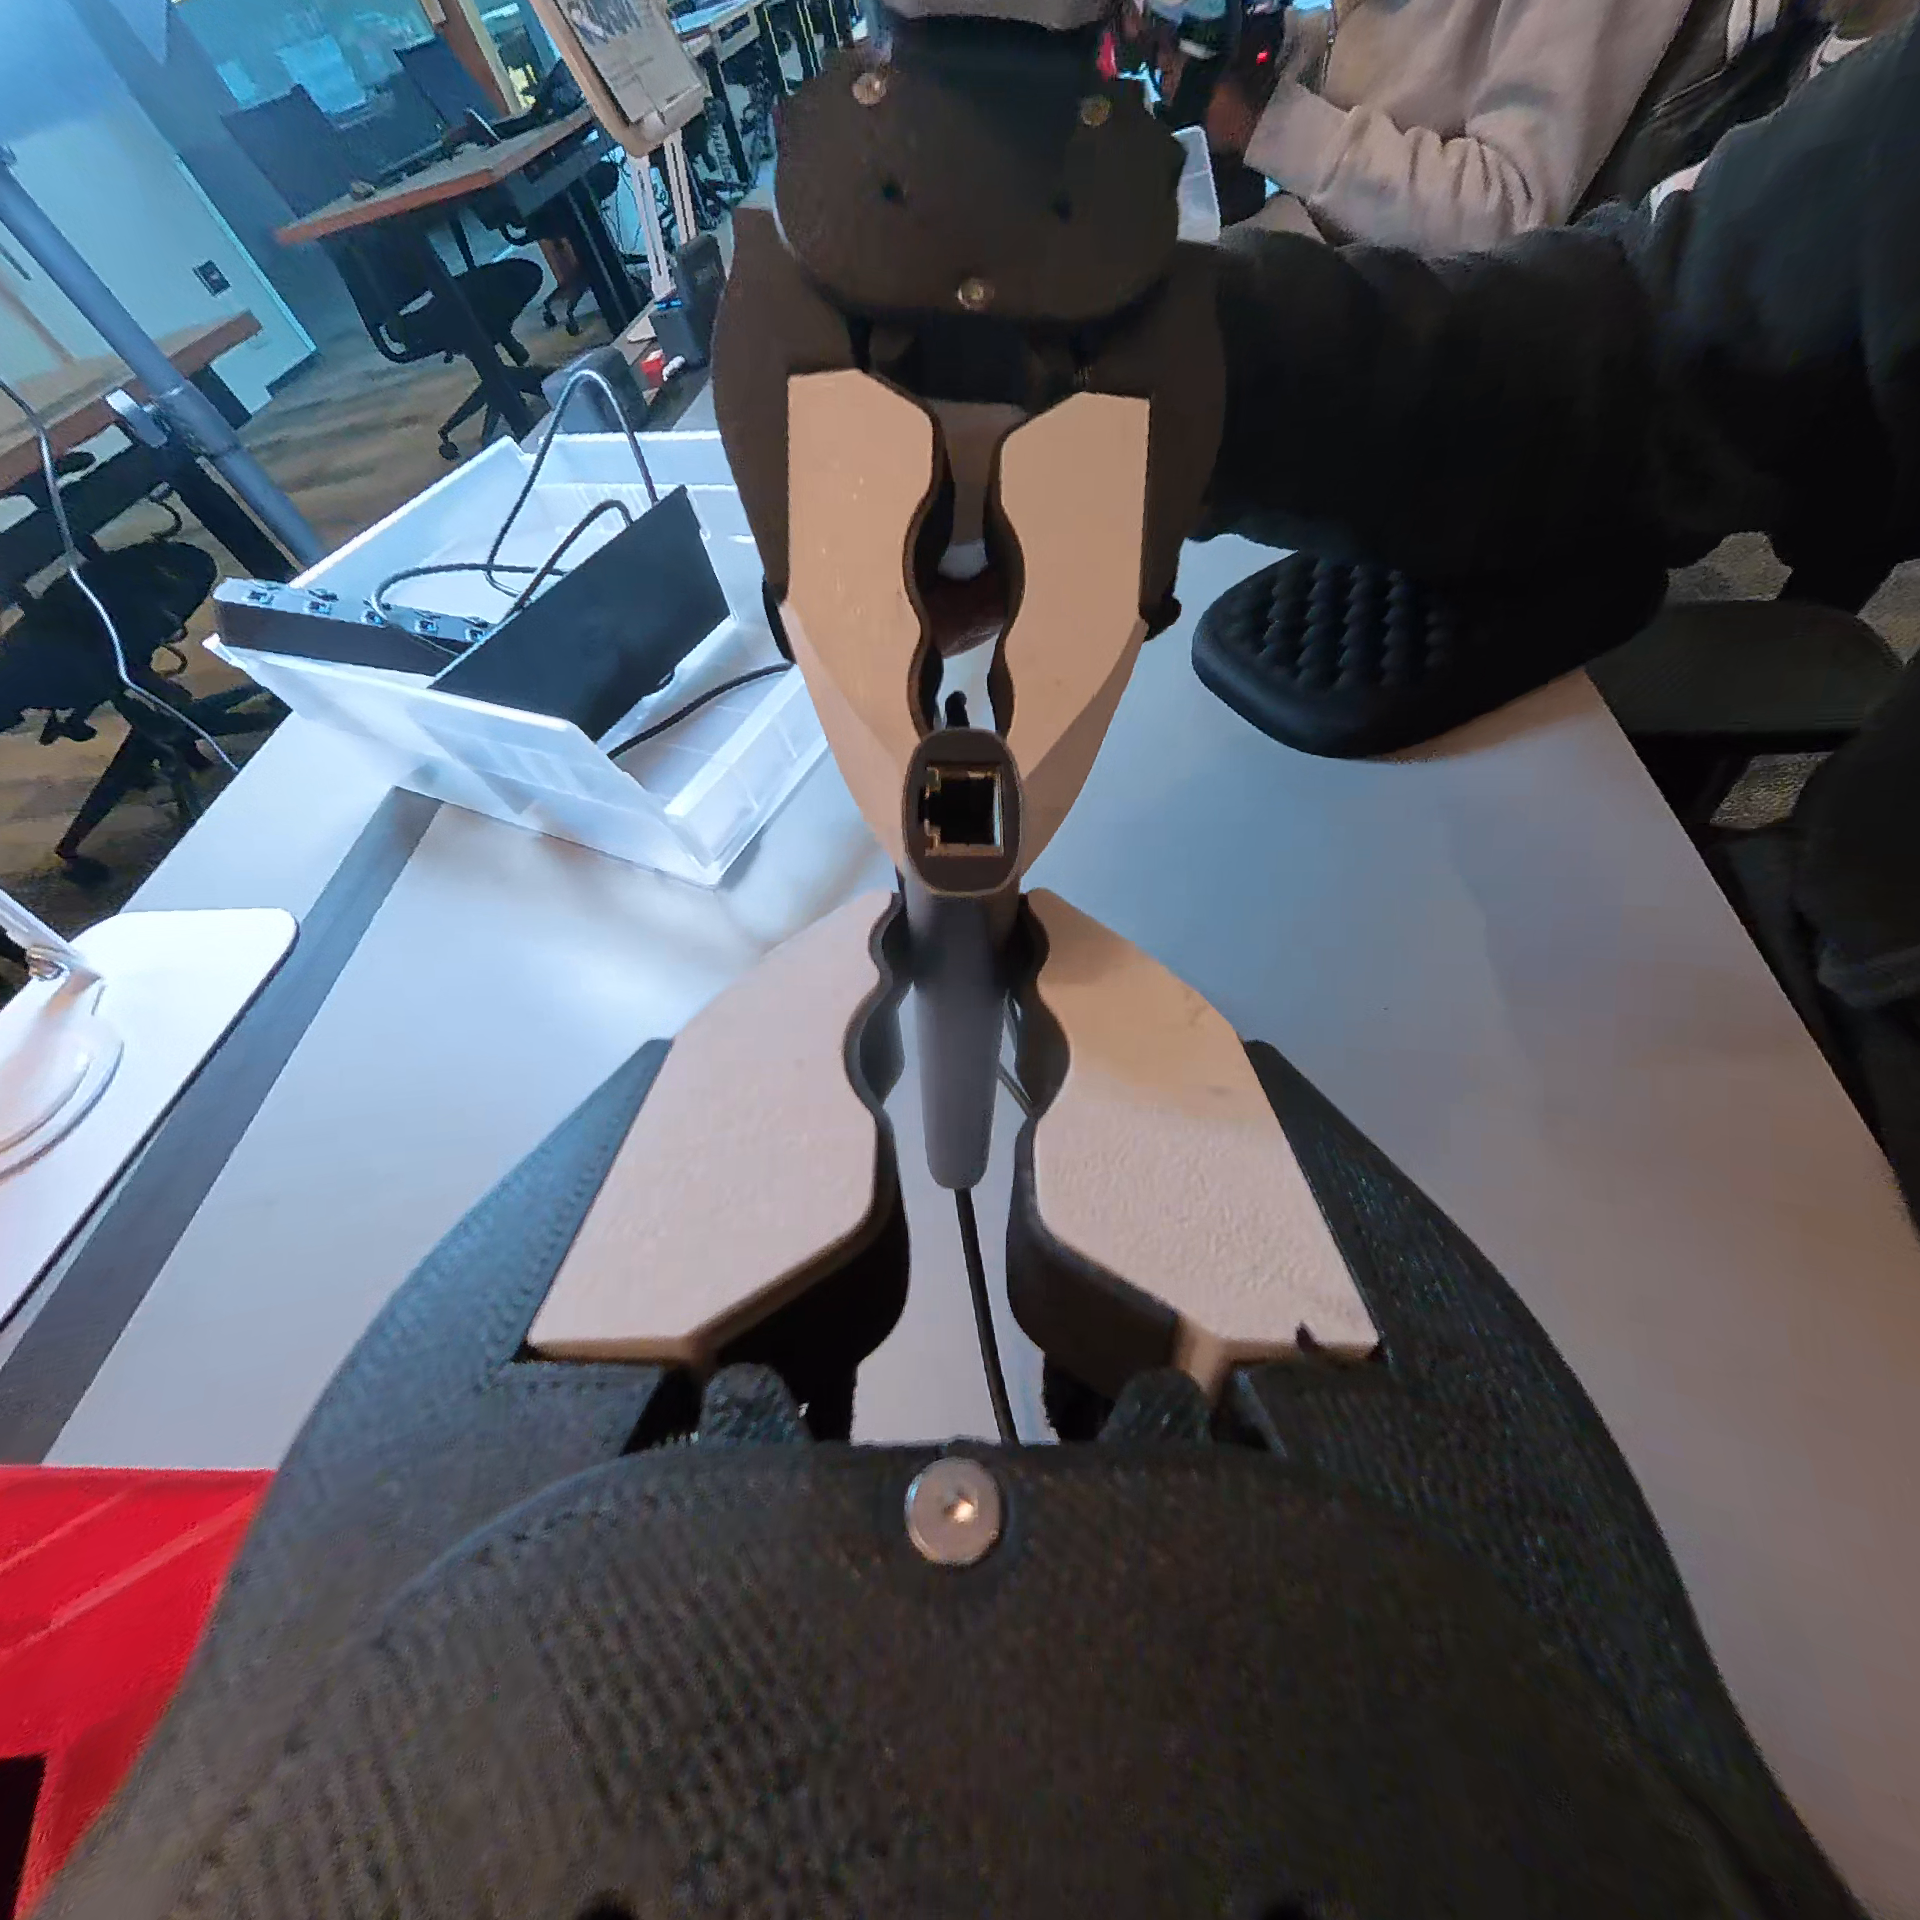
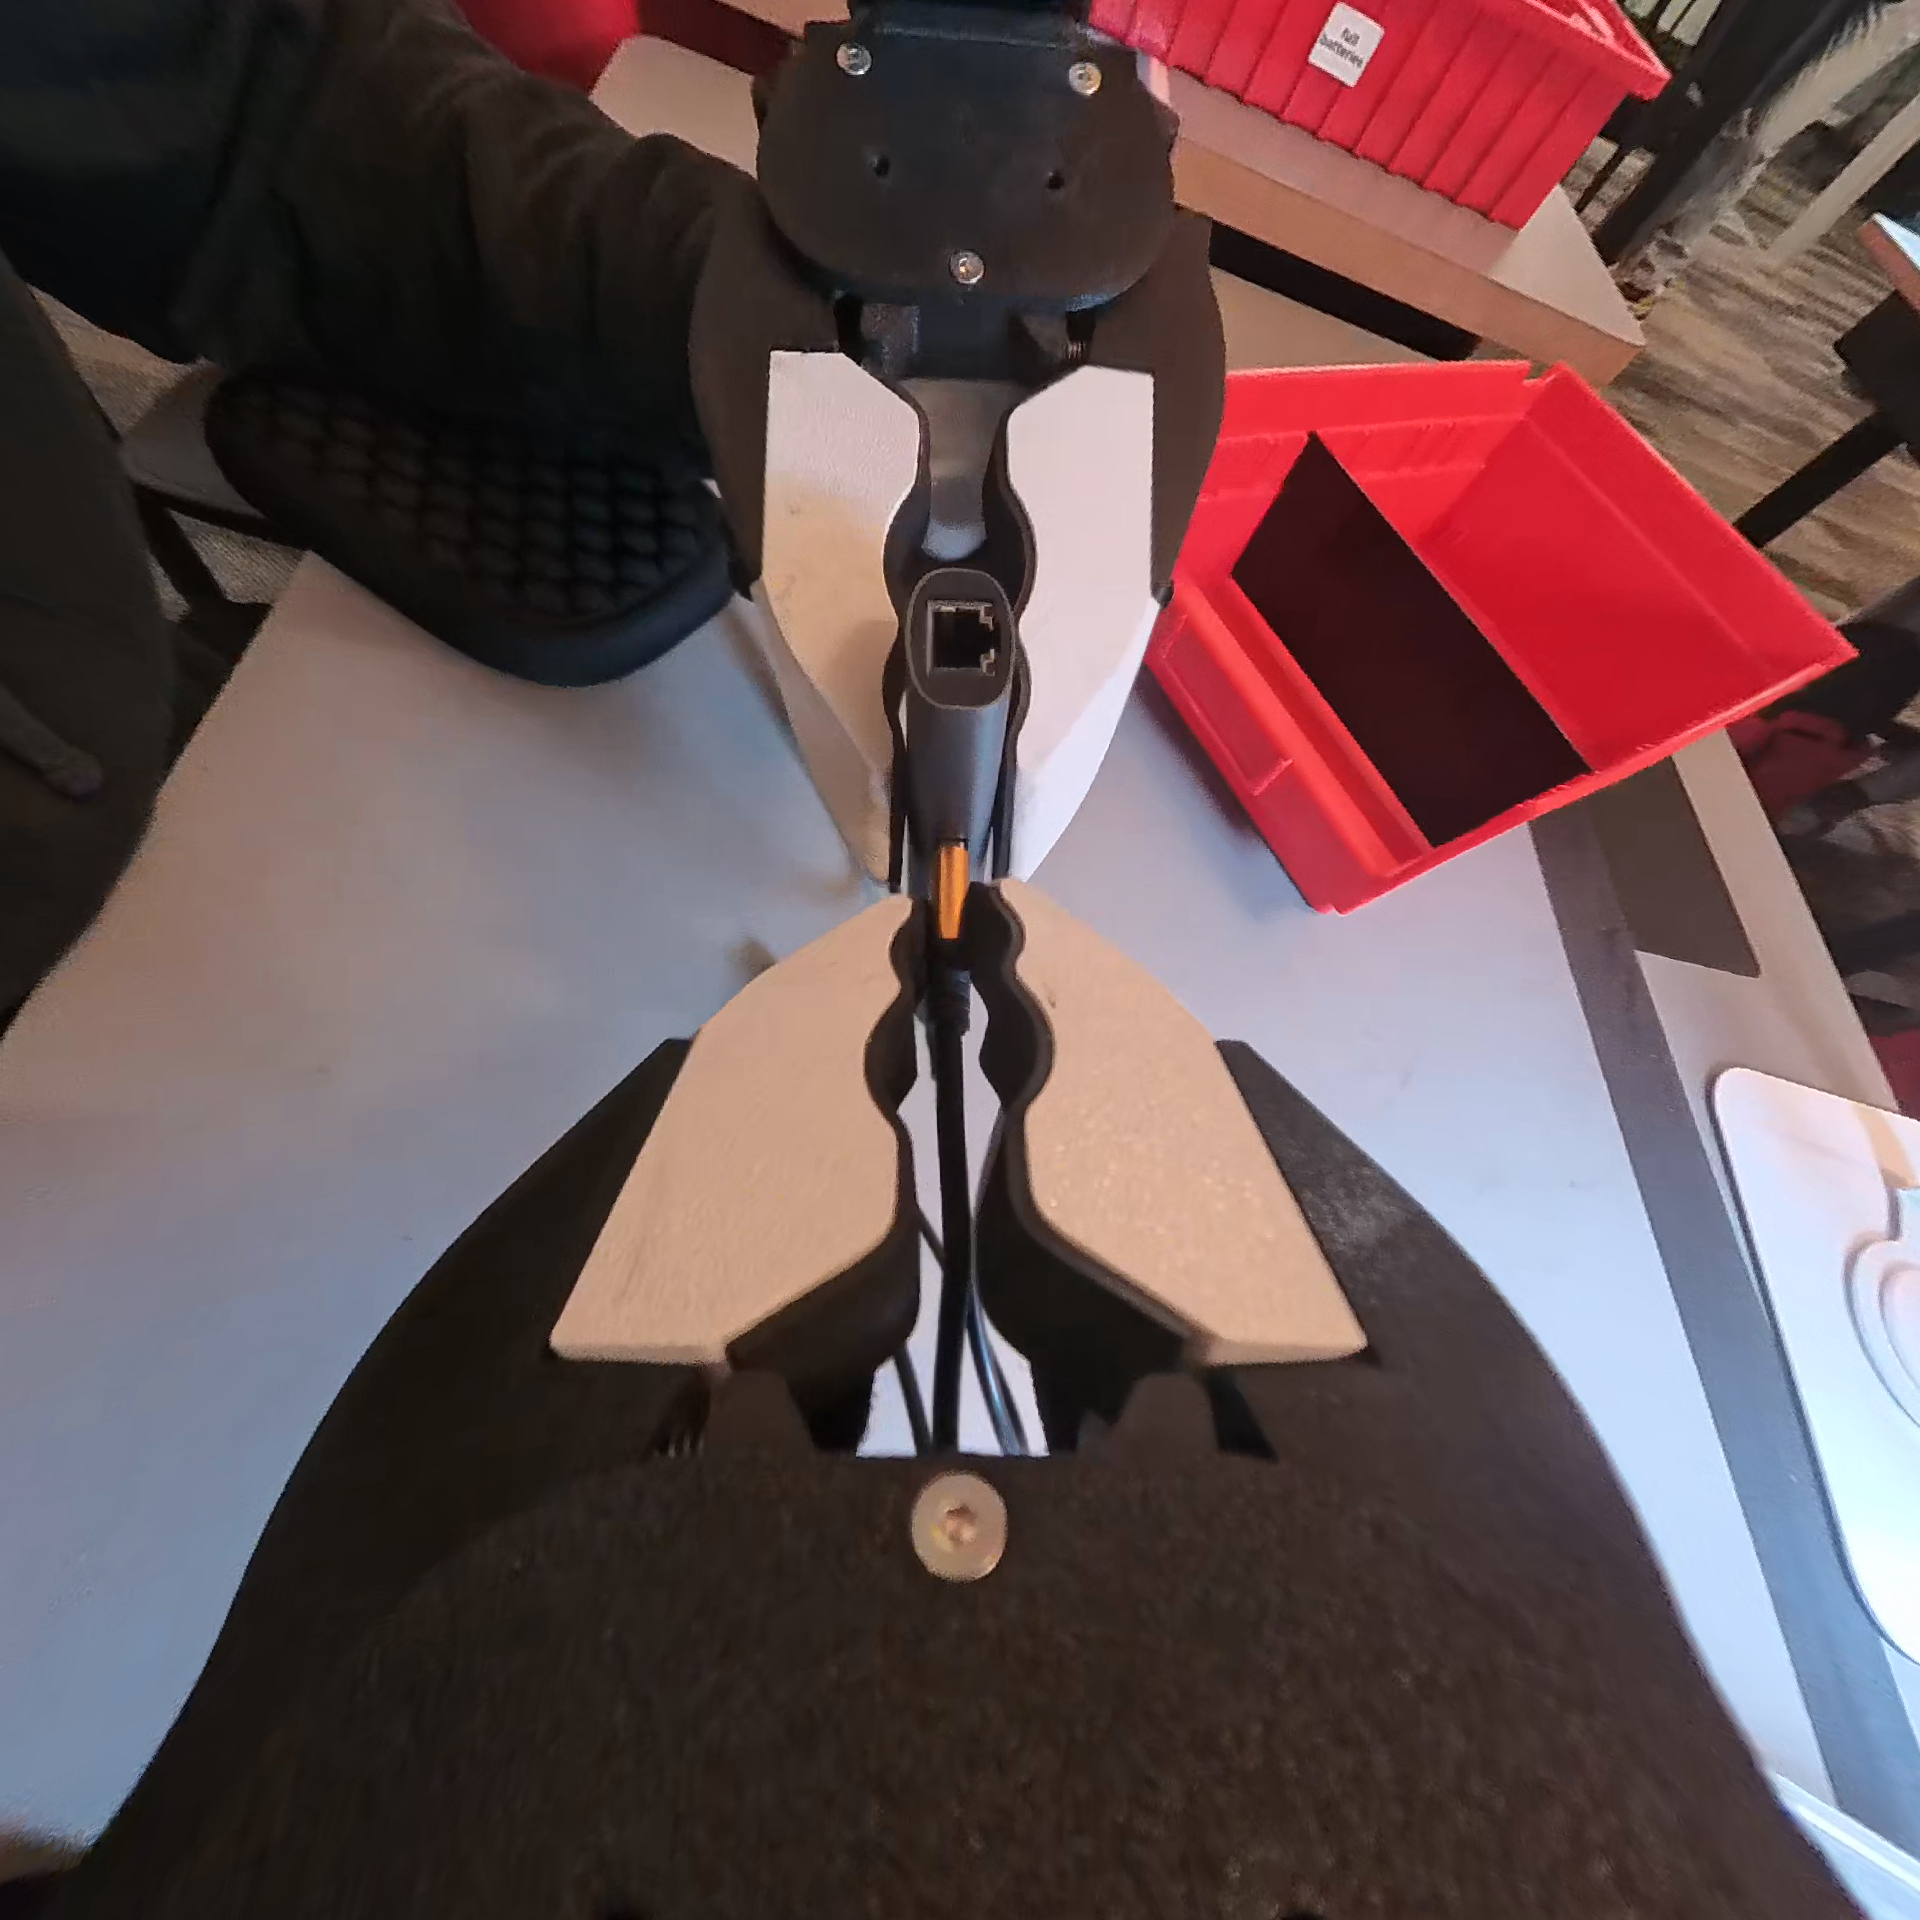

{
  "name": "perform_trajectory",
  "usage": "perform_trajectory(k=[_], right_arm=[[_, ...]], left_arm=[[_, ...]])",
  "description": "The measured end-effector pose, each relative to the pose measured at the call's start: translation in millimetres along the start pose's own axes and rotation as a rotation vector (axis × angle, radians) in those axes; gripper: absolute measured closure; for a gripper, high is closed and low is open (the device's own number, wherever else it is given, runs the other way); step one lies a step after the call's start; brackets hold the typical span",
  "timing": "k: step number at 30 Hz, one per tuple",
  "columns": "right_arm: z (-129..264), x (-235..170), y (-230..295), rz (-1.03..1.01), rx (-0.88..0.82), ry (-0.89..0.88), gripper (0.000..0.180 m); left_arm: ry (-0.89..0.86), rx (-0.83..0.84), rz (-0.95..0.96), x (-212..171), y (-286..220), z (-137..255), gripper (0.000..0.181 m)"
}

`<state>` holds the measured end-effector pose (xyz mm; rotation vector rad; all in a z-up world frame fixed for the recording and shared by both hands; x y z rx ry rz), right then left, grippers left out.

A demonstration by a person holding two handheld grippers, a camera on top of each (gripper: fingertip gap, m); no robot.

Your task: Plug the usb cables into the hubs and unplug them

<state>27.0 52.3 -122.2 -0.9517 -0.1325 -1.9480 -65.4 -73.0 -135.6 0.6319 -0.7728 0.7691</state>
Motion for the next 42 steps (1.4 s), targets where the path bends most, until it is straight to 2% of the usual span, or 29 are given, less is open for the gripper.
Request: perform_trajectory(k=[5, 7, 8, 9, 11, 16, 19, 23, 25, 27, 29, 30, 31, 33, 35, 39, 42], right_arm=[[3, 0, -3, 0.001, 0.044, -0.06, 0.172], [5, -5, -6, 0.005, 0.026, -0.023, 0.172], [10, -19, -13, -0.009, -0.026, 0.059, 0.172], [20, -35, -21, -0.059, -0.062, 0.043, 0.172], [52, -40, -32, -0.158, -0.056, -0.14, 0.172], [134, -9, -50, -0.101, -0.44, -0.307, 0.172], [166, -31, -61, -0.146, -0.736, -0.263, 0.172], [168, -86, -82, -0.266, -0.834, -0.165, 0.172], [152, -117, -93, -0.349, -0.785, -0.038, 0.172], [132, -144, -102, -0.433, -0.726, 0.163, 0.169], [119, -151, -105, -0.436, -0.738, 0.278, 0.142], [117, -144, -105, -0.43, -0.731, 0.267, 0.133], [115, -134, -103, -0.412, -0.713, 0.225, 0.131], [111, -105, -94, -0.345, -0.648, 0.141, 0.13], [98, -73, -78, -0.247, -0.51, 0.086, 0.132], [45, -16, -35, -0.05, -0.217, 0.089, 0.136], [-6, 3, -11, 0.058, -0.137, 0.198, 0.141]], left_arm=[[-0.025, 0.004, -0.01, 7, -2, 8, 0.163], [-0.009, 0.027, -0.018, 7, -1, 13, 0.163], [-0.047, 0.075, 0.01, 4, 7, 29, 0.163], [-0.124, 0.116, 0.065, 1, 18, 53, 0.163], [-0.207, 0.144, 0.117, -5, 31, 84, 0.163], [-0.249, 0.118, 0.174, -11, 34, 70, 0.163], [-0.238, 0.092, 0.192, -17, 36, 60, 0.164], [-0.226, 0.049, 0.202, -19, 33, 46, 0.164], [-0.212, 0.036, 0.196, -19, 31, 39, 0.164], [-0.207, 0.031, 0.197, -20, 29, 34, 0.164], [-0.204, 0.023, 0.2, -20, 28, 30, 0.164], [-0.203, 0.015, 0.201, -20, 28, 29, 0.164], [-0.203, 0.006, 0.2, -20, 27, 29, 0.164], [-0.206, -0.003, 0.199, -21, 27, 28, 0.164], [-0.208, -0.011, 0.194, -21, 26, 27, 0.164], [-0.189, -0.016, 0.174, -19, 23, 24, 0.164], [-0.169, -0.019, 0.146, -16, 18, 20, 0.164]])
Point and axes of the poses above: each gripper's, where its closed fingertips meet, z back along the fingers, x out of its top, y = z × x across the jaws, the point moved 9 cm from there along z, back along the fingers, and after that the axes turned 15 degrees about y, right-handed, at the moved point
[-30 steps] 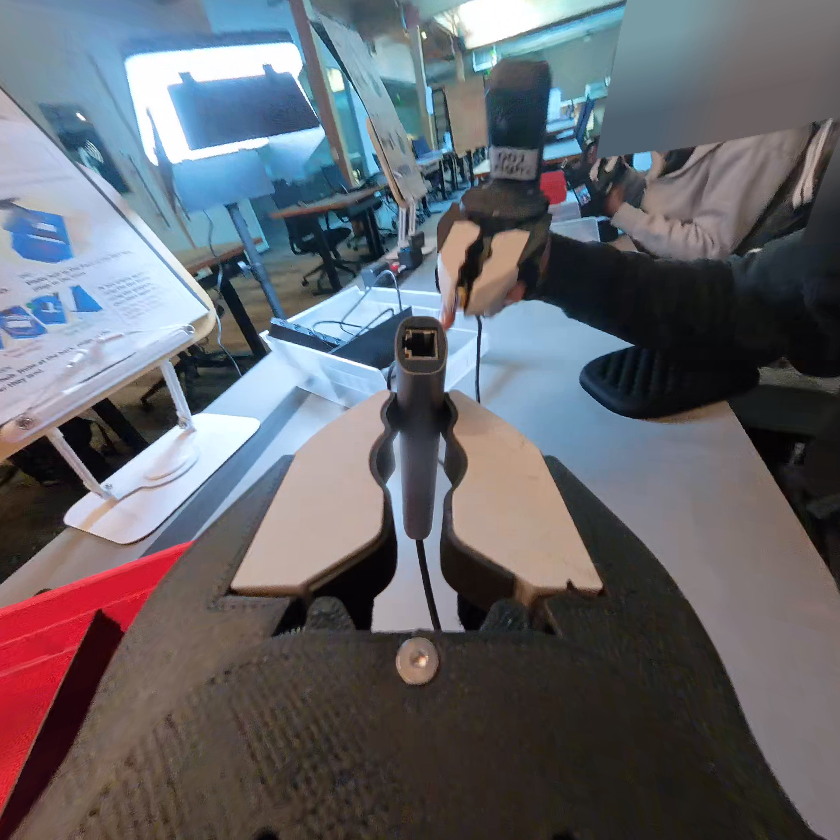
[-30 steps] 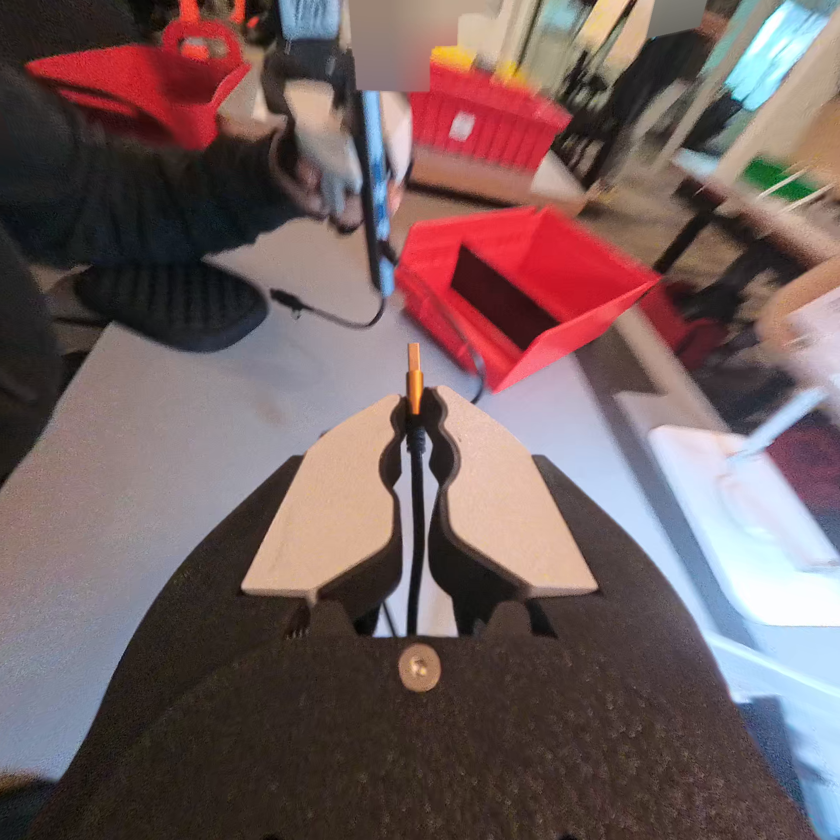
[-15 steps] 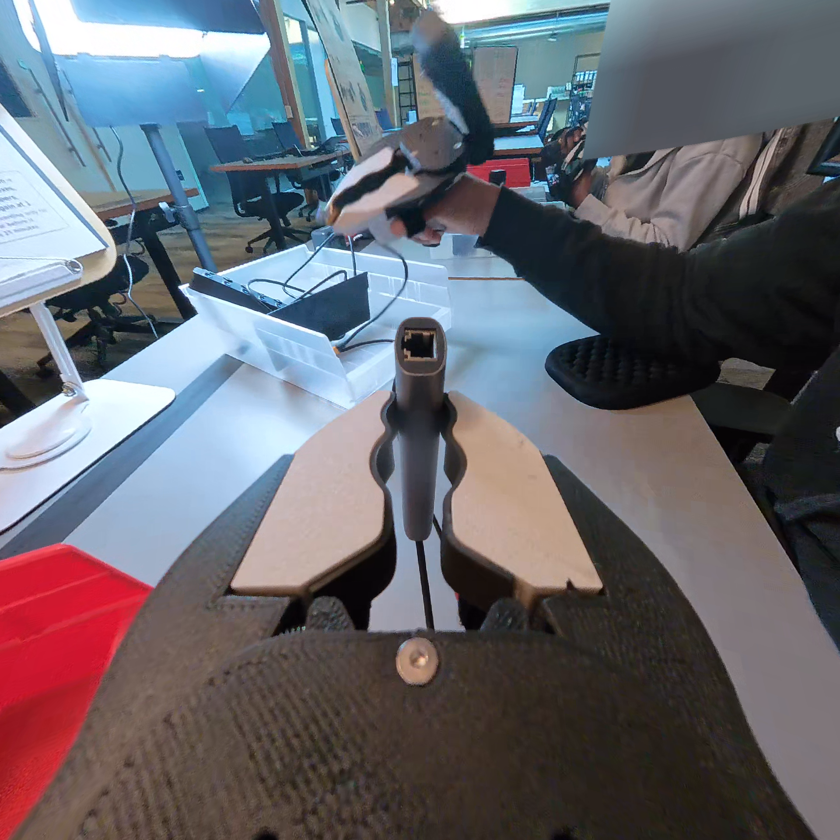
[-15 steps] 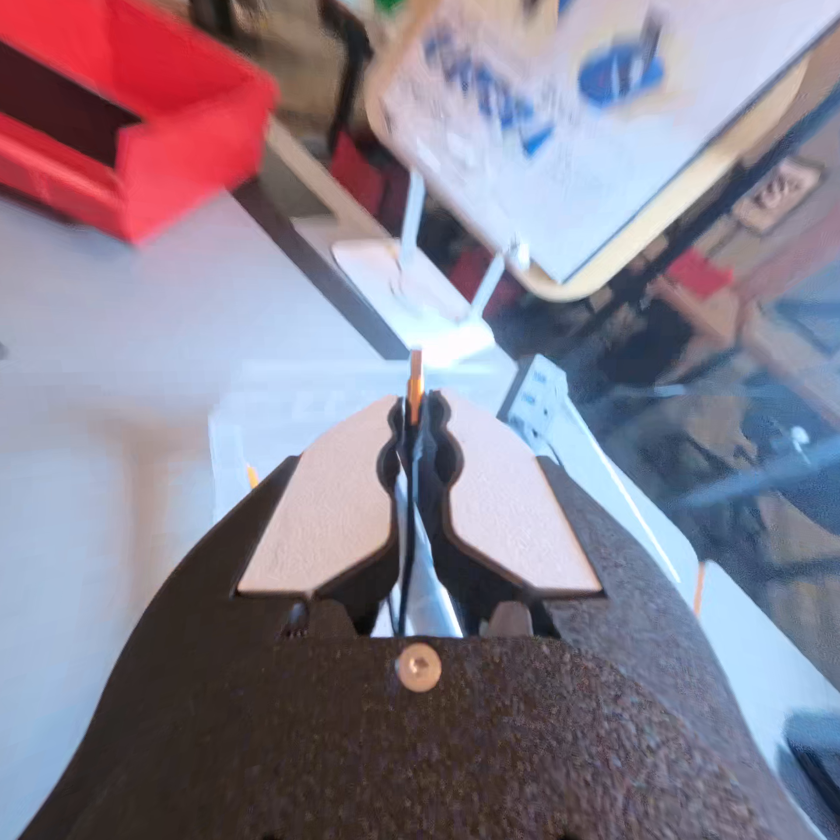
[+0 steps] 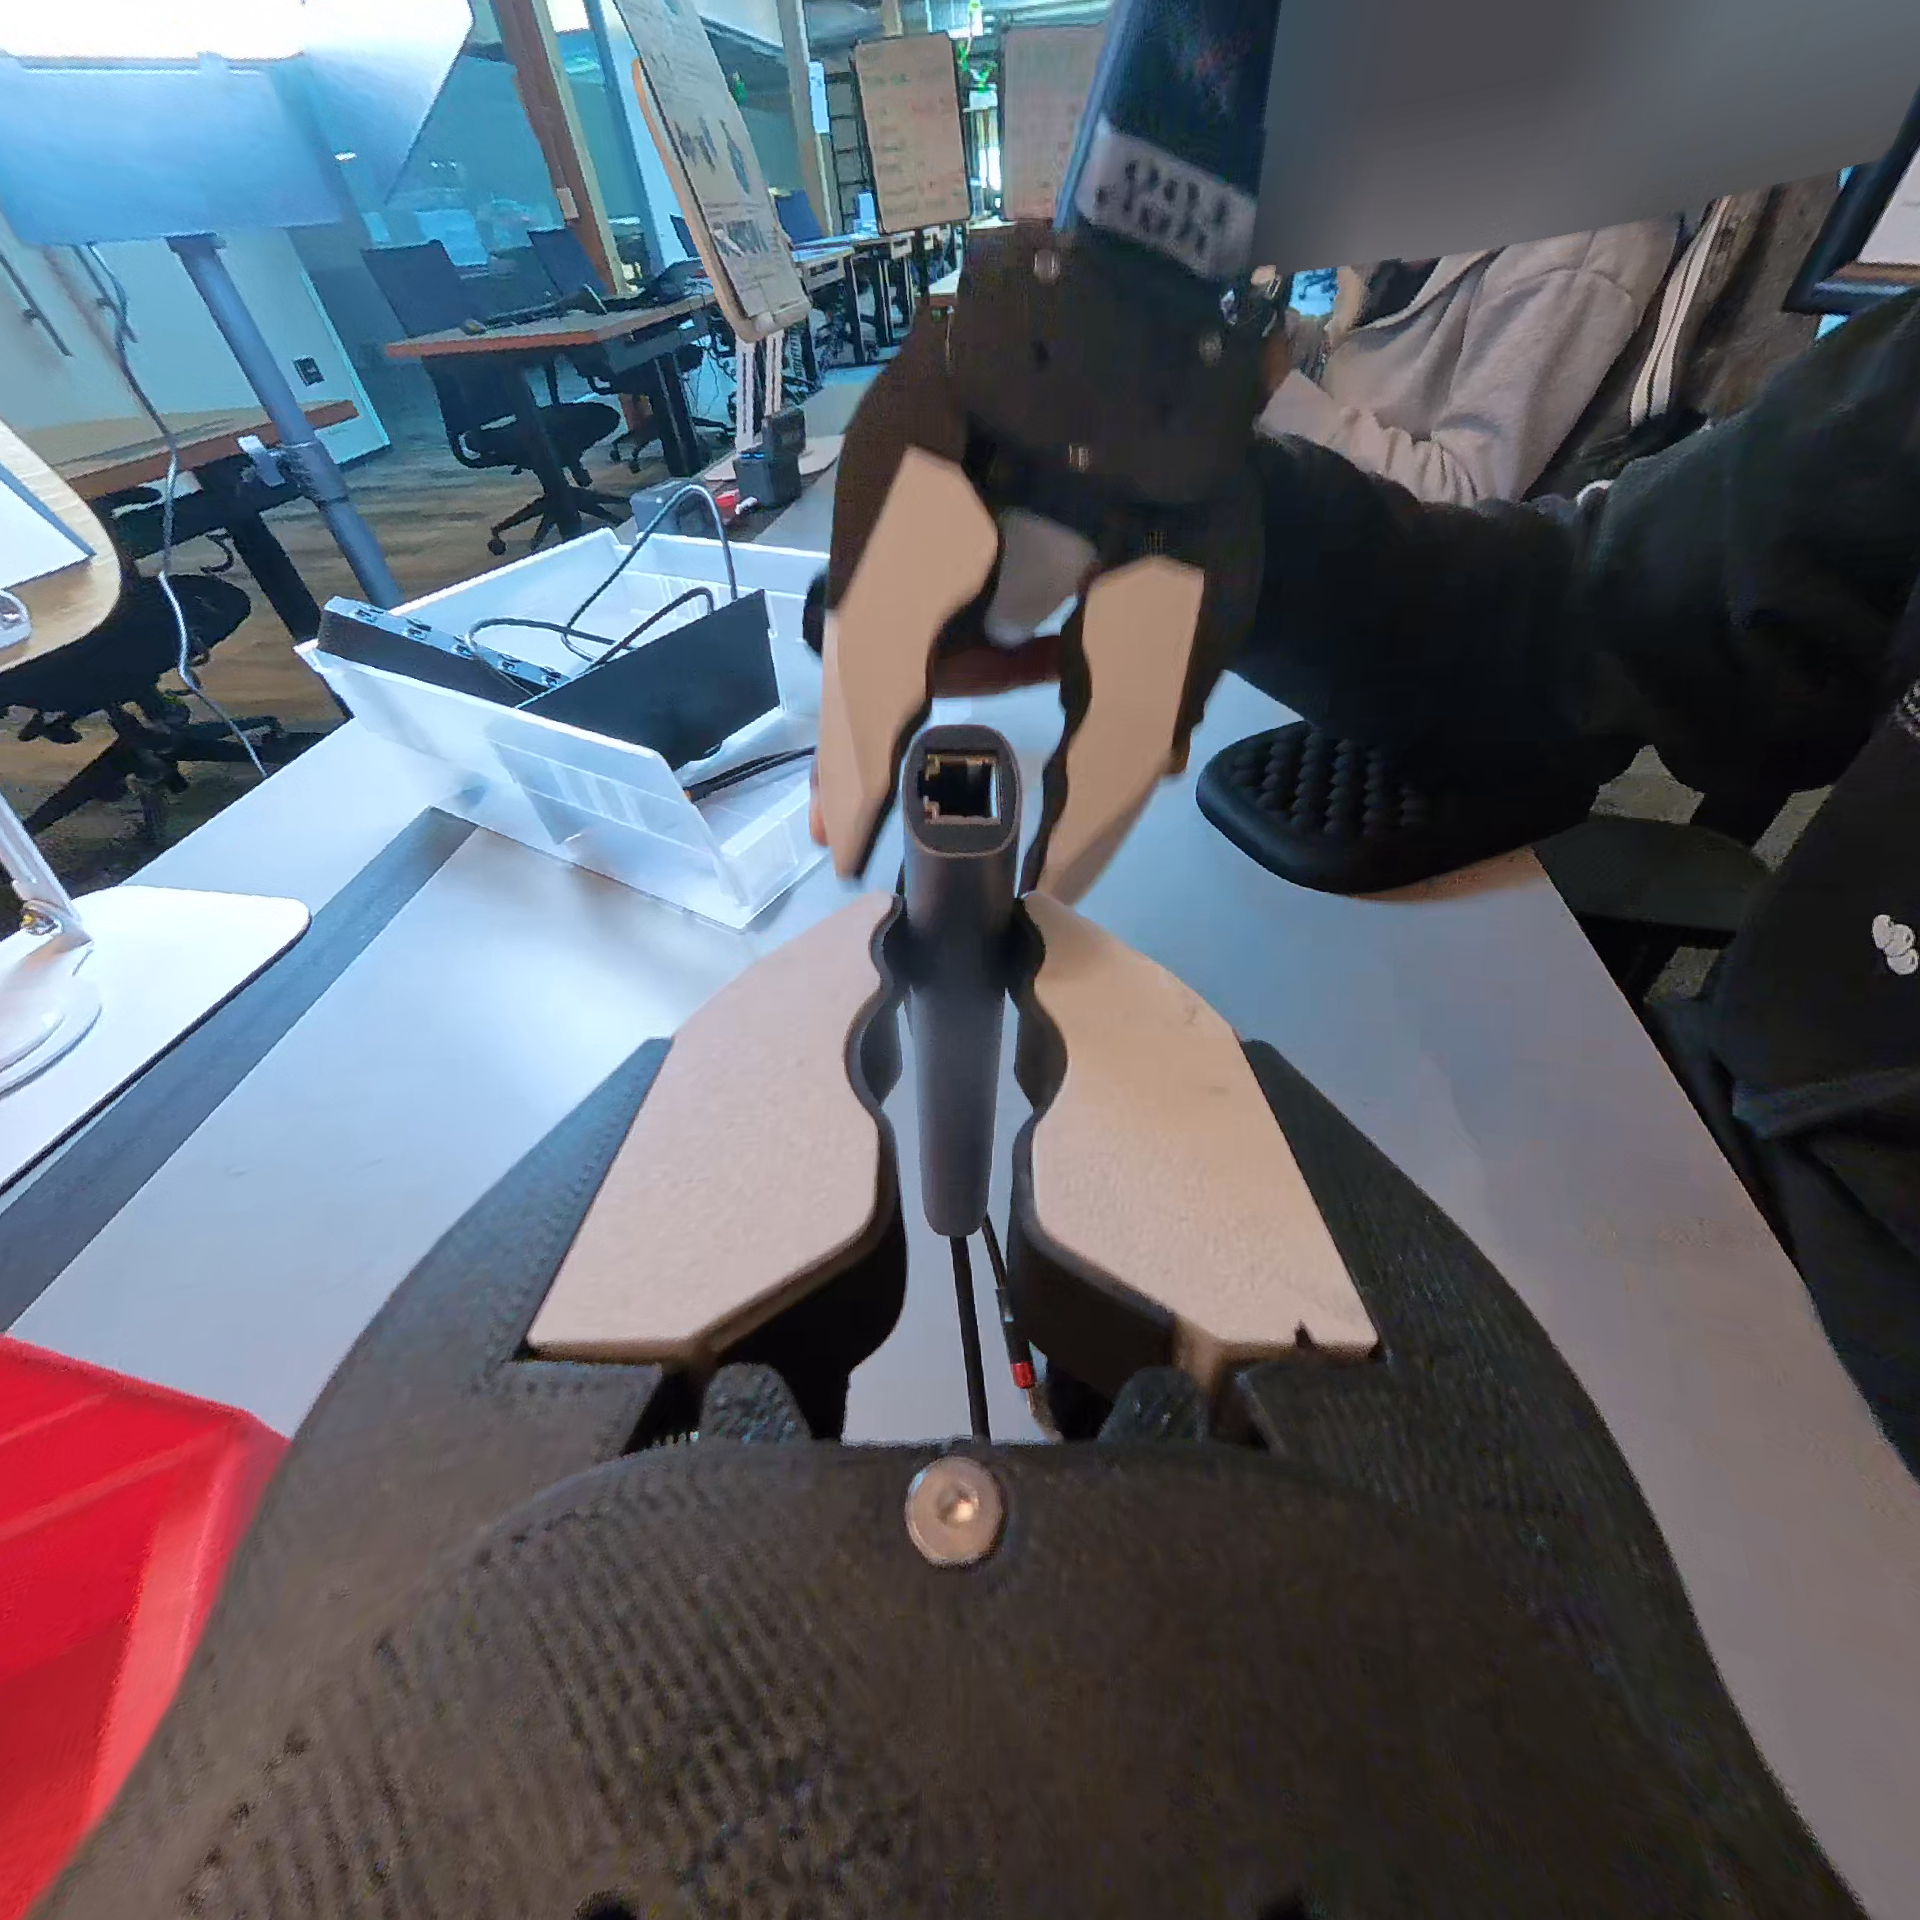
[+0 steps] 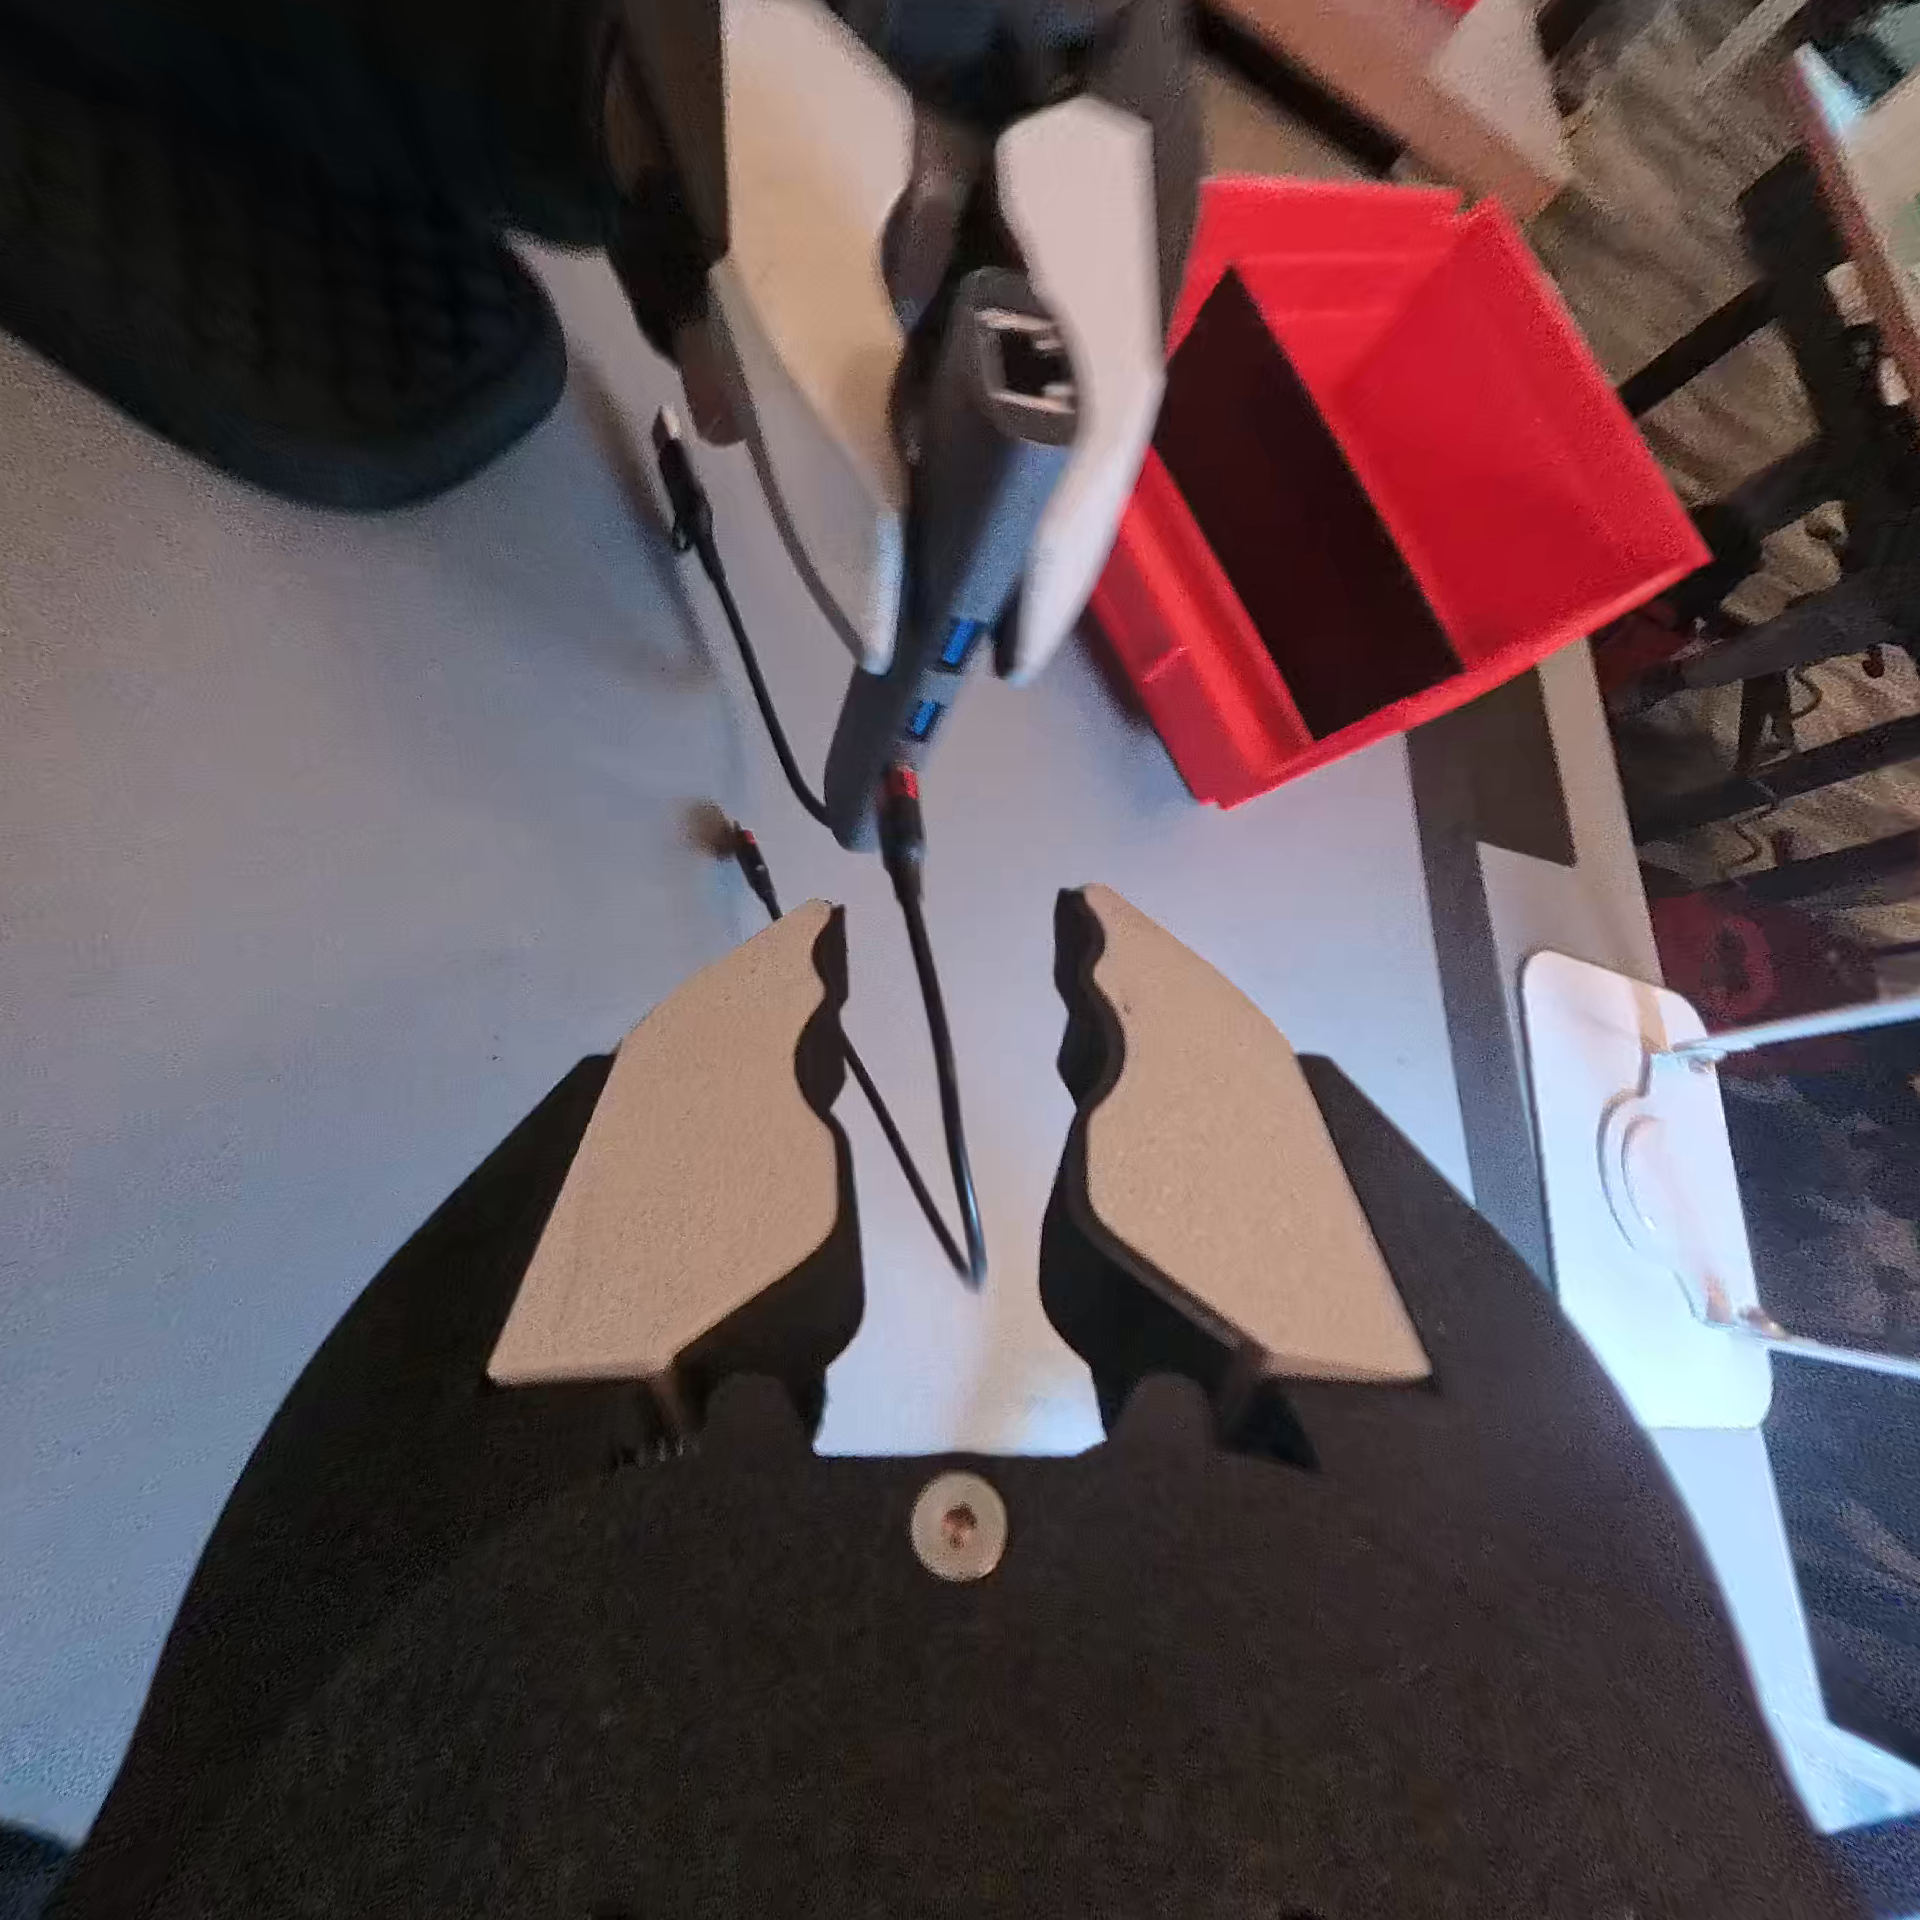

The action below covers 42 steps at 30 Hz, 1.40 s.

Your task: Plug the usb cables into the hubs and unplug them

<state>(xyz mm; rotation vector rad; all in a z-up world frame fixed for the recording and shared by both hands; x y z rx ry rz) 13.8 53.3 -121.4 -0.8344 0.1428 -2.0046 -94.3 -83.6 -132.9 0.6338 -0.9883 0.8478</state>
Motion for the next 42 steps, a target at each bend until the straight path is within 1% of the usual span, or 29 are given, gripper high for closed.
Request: perform_trajectory(k=[1, 3, 4, 7, 8, 9, 10, 11, 12, 14, 15, 16, 18, 20, 22, 23, 24, 26, 28, 31, 32, 33, 34, 35, 36, 38, 40, 42], right_arm=[[-11, 4, 5, 0.02, -0.004, 0.031, 0.148], [-22, 6, 9, 0.018, 0.02, 0.027, 0.169], [-23, 5, 9, 0.006, 0.038, 0.01, 0.172], [-17, 4, 7, -0.004, 0.059, -0.057, 0.172], [-15, 3, 7, -0.008, 0.063, -0.073, 0.172], [-13, 3, 6, -0.009, 0.064, -0.082, 0.172], [-11, 2, 5, -0.009, 0.066, -0.093, 0.172], [-10, 1, 5, -0.011, 0.07, -0.107, 0.172], [-9, 1, 5, -0.009, 0.079, -0.116, 0.172], [-10, 3, 8, 0.006, 0.077, -0.129, 0.173], [-10, 4, 9, 0.012, 0.085, -0.129, 0.172], [-11, 3, 9, 0.017, 0.083, -0.124, 0.172], [-13, 2, 10, 0.018, 0.074, -0.103, 0.172], [-17, 2, 11, 0.037, 0.023, -0.048, 0.171], [-20, 6, 14, 0.049, 0.0, -0.033, 0.162], [-21, 7, 15, 0.057, -0.017, -0.024, 0.164], [-23, 8, 16, 0.076, -0.029, -0.017, 0.171], [-23, 8, 17, 0.09, -0.024, -0.017, 0.172], [-21, 8, 15, 0.093, -0.026, -0.029, 0.171], [-17, 7, 12, 0.088, -0.006, -0.028, 0.171], [-16, 2, 10, 0.094, -0.023, 0.011, 0.172], [-10, -8, 4, 0.098, -0.055, 0.089, 0.171], [0, -19, -3, 0.07, -0.08, 0.095, 0.171], [15, -27, -11, 0.016, -0.087, 0.049, 0.172], [31, -34, -21, -0.03, -0.144, 0.007, 0.172], [70, -45, -40, -0.111, -0.275, -0.102, 0.171], [105, -58, -54, -0.173, -0.415, -0.202, 0.171], [126, -77, -62, -0.215, -0.569, -0.225, 0.171]], left_arm=[[0.005, -0.001, -0.009, 1, -2, -1, 0.164], [0.011, 0.008, -0.019, 2, -4, -2, 0.163], [0.011, 0.015, -0.027, 2, -4, -1, 0.164], [-0.033, 0.006, -0.047, 5, -7, 2, 0.163], [-0.039, -0.002, -0.059, 5, -8, 2, 0.158], [-0.017, -0.01, -0.064, 4, -9, 0, 0.145], [0.031, -0.004, -0.067, 1, -8, -3, 0.138], [0.079, 0.021, -0.081, -3, -8, -8, 0.135], [0.106, 0.044, -0.103, -6, -8, -12, 0.138], [0.146, 0.052, -0.141, -10, -11, -19, 0.151], [0.173, 0.082, -0.161, -11, -12, -21, 0.161], [0.188, 0.095, -0.185, -11, -13, -22, 0.163], [0.235, 0.117, -0.189, -11, -13, -23, 0.163], [0.312, 0.17, -0.212, -12, -12, -26, 0.163], [0.344, 0.188, -0.224, -12, -14, -28, 0.163], [0.371, 0.205, -0.237, -12, -15, -29, 0.163], [0.385, 0.225, -0.257, -12, -15, -29, 0.163], [0.406, 0.225, -0.278, -12, -17, -29, 0.163], [0.428, 0.259, -0.32, -10, -19, -28, 0.162], [0.429, 0.257, -0.298, -7, -19, -28, 0.162], [0.486, 0.305, -0.306, -10, -15, -28, 0.163], [0.625, 0.453, -0.327, -20, -2, -22, 0.162], [0.664, 0.518, -0.296, -30, 12, -11, 0.162], [0.612, 0.458, -0.179, -35, 20, -2, 0.162], [0.584, 0.414, -0.111, -36, 22, 5, 0.162], [0.542, 0.474, -0.15, -30, 21, 9, 0.163], [0.46, 0.413, -0.11, -23, 18, 8, 0.162], [0.404, 0.364, -0.068, -22, 17, 7, 0.162]])
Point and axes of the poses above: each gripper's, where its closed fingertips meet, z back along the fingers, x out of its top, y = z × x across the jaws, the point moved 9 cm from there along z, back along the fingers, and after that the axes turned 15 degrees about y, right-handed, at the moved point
